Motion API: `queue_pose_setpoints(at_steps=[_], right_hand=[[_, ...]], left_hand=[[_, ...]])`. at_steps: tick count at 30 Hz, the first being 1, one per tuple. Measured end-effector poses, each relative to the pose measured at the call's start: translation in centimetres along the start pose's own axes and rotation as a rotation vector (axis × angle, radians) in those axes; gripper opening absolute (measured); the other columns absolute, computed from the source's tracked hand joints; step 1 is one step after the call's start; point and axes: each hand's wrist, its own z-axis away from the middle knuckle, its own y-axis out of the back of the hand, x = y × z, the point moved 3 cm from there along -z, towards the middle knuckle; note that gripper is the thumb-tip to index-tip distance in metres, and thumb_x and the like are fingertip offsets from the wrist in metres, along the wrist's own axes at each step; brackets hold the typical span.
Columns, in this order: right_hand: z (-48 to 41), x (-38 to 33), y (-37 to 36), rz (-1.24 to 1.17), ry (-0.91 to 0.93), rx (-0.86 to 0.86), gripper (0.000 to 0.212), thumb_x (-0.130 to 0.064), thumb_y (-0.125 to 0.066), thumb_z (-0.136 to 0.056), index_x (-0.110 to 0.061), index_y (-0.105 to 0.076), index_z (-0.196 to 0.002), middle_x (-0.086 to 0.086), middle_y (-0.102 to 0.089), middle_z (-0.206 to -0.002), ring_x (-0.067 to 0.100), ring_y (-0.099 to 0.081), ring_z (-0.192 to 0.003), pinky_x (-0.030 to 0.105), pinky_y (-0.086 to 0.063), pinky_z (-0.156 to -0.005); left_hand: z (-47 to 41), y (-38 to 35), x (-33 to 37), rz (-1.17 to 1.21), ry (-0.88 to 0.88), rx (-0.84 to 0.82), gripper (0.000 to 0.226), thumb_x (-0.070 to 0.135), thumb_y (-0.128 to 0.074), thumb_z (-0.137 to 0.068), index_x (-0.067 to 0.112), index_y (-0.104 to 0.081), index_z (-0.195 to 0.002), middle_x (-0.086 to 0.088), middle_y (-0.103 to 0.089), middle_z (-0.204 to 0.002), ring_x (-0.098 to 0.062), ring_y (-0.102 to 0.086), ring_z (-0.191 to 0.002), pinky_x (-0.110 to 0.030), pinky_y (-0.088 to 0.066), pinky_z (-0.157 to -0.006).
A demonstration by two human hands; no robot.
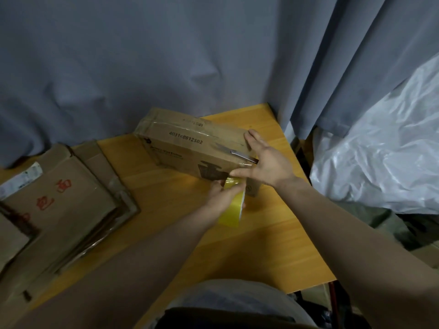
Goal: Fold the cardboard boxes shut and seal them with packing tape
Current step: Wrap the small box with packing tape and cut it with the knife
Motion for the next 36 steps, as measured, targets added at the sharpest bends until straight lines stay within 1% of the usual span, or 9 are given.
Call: queue_pose_setpoints(at_steps=[2,5,9,11,18,23,27,31,36], right_hand=[[0.1,-0.5,-0.5,0.047,-0.009,0.041,0.104,-0.056,-0.070,-0.074,-0.022,-0.012,-0.152,-0.012,-0.003,-0.160,0.011,-0.022,-0.143,0.034,-0.039,-0.107],[0.4,-0.5,-0.8,0.108,0.003,0.055,0.099,-0.057,-0.064,-0.079,-0.023,-0.007,-0.152,-0.011,0.001,-0.160,0.012,-0.024,-0.142,0.035,-0.046,-0.098],[0.5,0.0,-1.1,0.116,0.022,0.053,0.098,-0.057,-0.062,-0.080,-0.024,-0.005,-0.152,-0.012,0.004,-0.159,0.014,-0.031,-0.138,0.036,-0.050,-0.091],[0.7,0.1,-1.3,0.124,0.023,0.056,0.097,-0.056,-0.061,-0.082,-0.024,-0.003,-0.152,-0.013,0.007,-0.159,0.016,-0.039,-0.134,0.035,-0.052,-0.085],[0.3,0.0,-1.1,0.093,0.014,0.004,0.099,-0.057,-0.062,-0.081,-0.025,-0.001,-0.152,-0.013,0.010,-0.159,0.017,-0.036,-0.135,0.037,-0.050,-0.090],[1.5,-0.2,1.3,-0.220,0.031,0.015,0.085,-0.052,-0.066,-0.078,-0.037,-0.021,-0.149,-0.005,-0.004,-0.160,0.004,-0.014,-0.140,0.027,-0.025,-0.109],[3.6,-0.7,2.5,-0.305,0.079,0.150,0.055,-0.056,-0.052,-0.082,-0.024,-0.049,-0.127,-0.005,-0.052,-0.125,0.003,-0.048,-0.114,0.027,-0.042,-0.094],[5.4,-0.5,1.8,-0.374,0.033,-0.046,0.026,-0.038,-0.056,-0.089,-0.020,-0.039,-0.093,-0.008,-0.044,-0.072,-0.004,-0.048,-0.053,0.014,-0.038,-0.052],[6.6,0.3,1.8,-0.359,-0.042,-0.259,0.019,-0.026,-0.047,-0.098,-0.009,-0.052,-0.093,-0.001,-0.044,-0.065,-0.001,-0.043,-0.039,0.012,-0.031,-0.041]], left_hand=[[0.1,0.2,-0.1,0.025,-0.024,0.045,0.049,0.028,-0.062,-0.090,0.003,-0.046,-0.129,-0.007,-0.056,-0.108,0.000,-0.057,-0.044,-0.009,-0.039,-0.035],[-0.8,0.0,-0.6,-0.013,-0.075,0.035,0.052,0.032,-0.061,-0.091,0.007,-0.045,-0.133,-0.005,-0.055,-0.115,-0.001,-0.058,-0.054,-0.009,-0.042,-0.039],[-1.4,0.1,-0.5,-0.183,-0.051,0.041,0.063,0.049,-0.063,-0.085,0.010,-0.050,-0.132,-0.008,-0.058,-0.128,-0.023,-0.061,-0.108,-0.034,-0.051,-0.093],[-1.6,-0.1,-0.7,-0.194,-0.013,0.035,0.063,0.049,-0.063,-0.085,0.008,-0.051,-0.131,-0.008,-0.058,-0.127,-0.026,-0.057,-0.115,-0.040,-0.046,-0.100],[-1.4,0.4,-1.4,-0.187,-0.113,0.066,0.019,0.036,-0.055,-0.094,0.022,-0.048,-0.105,-0.002,-0.056,-0.104,-0.017,-0.054,-0.091,-0.027,-0.042,-0.075],[-1.3,0.4,-0.9,-0.228,-0.172,0.075,0.026,0.029,-0.048,-0.098,0.012,-0.054,-0.117,-0.005,-0.057,-0.111,-0.023,-0.054,-0.103,-0.027,-0.040,-0.080],[-1.3,0.2,-0.1,-0.223,-0.197,0.069,0.033,0.028,-0.043,-0.100,0.004,-0.053,-0.122,-0.016,-0.058,-0.121,-0.030,-0.053,-0.114,-0.033,-0.041,-0.092],[-1.5,0.0,0.1,-0.185,-0.198,0.051,0.028,0.024,-0.046,-0.099,0.005,-0.056,-0.118,-0.018,-0.059,-0.119,-0.033,-0.054,-0.113,-0.035,-0.043,-0.092],[-1.5,0.4,0.0,-0.190,-0.182,0.070,0.020,0.020,-0.047,-0.098,0.009,-0.059,-0.109,-0.016,-0.060,-0.115,-0.032,-0.055,-0.108,-0.032,-0.043,-0.086]])
